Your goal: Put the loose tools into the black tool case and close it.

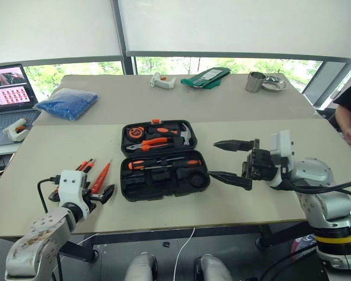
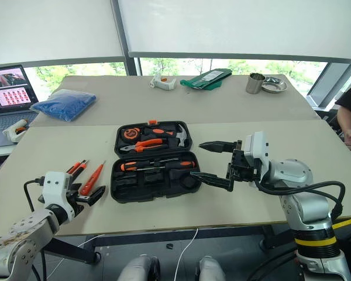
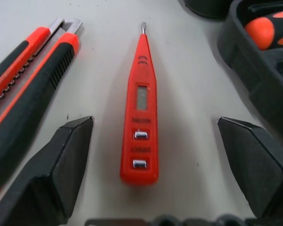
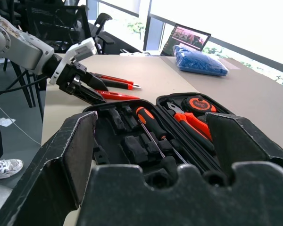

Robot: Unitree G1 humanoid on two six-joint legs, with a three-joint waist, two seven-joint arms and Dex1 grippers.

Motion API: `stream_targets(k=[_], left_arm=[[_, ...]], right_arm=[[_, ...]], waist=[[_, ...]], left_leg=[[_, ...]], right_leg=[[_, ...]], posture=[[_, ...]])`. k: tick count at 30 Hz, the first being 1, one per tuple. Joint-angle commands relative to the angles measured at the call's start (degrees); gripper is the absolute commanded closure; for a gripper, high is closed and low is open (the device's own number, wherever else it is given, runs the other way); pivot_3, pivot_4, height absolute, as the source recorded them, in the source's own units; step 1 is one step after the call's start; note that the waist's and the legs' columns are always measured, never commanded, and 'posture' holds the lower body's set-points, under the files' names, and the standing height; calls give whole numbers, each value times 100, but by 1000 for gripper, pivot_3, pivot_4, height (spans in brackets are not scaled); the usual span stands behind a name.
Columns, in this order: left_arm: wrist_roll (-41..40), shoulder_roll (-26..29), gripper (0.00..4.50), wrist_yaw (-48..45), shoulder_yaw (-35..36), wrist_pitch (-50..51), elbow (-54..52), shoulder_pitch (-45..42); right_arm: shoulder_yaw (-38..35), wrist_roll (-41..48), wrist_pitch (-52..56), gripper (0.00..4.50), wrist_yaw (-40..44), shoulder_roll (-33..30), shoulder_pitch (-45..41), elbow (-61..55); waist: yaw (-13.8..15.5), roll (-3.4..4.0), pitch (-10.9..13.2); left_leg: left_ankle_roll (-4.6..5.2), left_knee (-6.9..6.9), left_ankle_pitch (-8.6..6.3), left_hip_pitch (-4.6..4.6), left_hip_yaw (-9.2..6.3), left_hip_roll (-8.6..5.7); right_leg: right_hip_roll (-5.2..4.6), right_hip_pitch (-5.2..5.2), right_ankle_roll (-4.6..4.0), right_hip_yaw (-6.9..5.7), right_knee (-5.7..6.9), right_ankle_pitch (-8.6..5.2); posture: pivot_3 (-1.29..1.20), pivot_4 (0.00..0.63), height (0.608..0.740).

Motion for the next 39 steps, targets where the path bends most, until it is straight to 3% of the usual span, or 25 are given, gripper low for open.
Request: stream_targets(k=[1,7,11,14,19,23,26,32,39], left_arm=[[221,-66,1833,-51,-216,-32,374,-168],[392,-105,3987,-379,-226,-559,529,-254],[256,-217,3995,-886,109,-1519,462,-236],[-134,-170,3995,-1826,274,-2210,378,-153],[-805,589,3995,-3472,-35,-2033,411,-777],[62,1315,3995,-4565,-1186,-2369,1001,-1779],[1271,1569,3995,-5051,-2220,-3157,2065,-2705],[1773,1418,3995,-5533,-2847,-3257,3054,-3494],[1914,1388,3995,-5914,-3065,-3073,2935,-3469]], right_arm=[[-199,38,-77,0,28,-109,2,-156],[-206,25,-90,0,51,-180,145,-174],[-282,62,-106,0,69,-253,305,-261],[-451,121,-178,0,-20,-246,364,-346],[-803,88,-107,0,77,-579,631,-307],[-885,-47,-189,0,173,-790,715,-131],[-854,-86,-199,0,180,-804,691,-84],[-733,-174,-239,0,238,-760,756,-136],[-667,-246,-310,0,307,-811,698,-71]], waist=[[18,0,0],[97,3,-2],[109,-2,1],[93,-4,2],[118,-4,5],[130,-2,5],[113,-2,5],[37,-4,6],[29,-4,6]], left_leg=[[0,0,0,1,0,0],[-1,1,0,2,0,-2],[0,0,-1,-3,0,-3],[0,1,0,-9,2,-1],[0,1,0,-9,3,-1],[-1,5,0,-8,2,-7],[0,6,0,-9,4,-12],[48,5,25,-14,2,3],[48,8,19,-14,-1,2]], right_leg=[[0,1,-1,0,0,1],[-7,3,-2,1,-1,1],[-14,2,-1,0,-9,1],[-13,-1,-1,0,-11,2],[-3,-2,-1,-2,-12,1],[-1,7,0,-2,-16,0],[0,9,0,2,-17,0],[28,0,43,16,-15,17],[28,4,51,16,-14,10]], posture=[[0,150,740],[0,150,740],[0,150,740],[0,150,740],[0,150,740],[0,150,740],[0,150,740],[0,150,740],[0,150,740]])
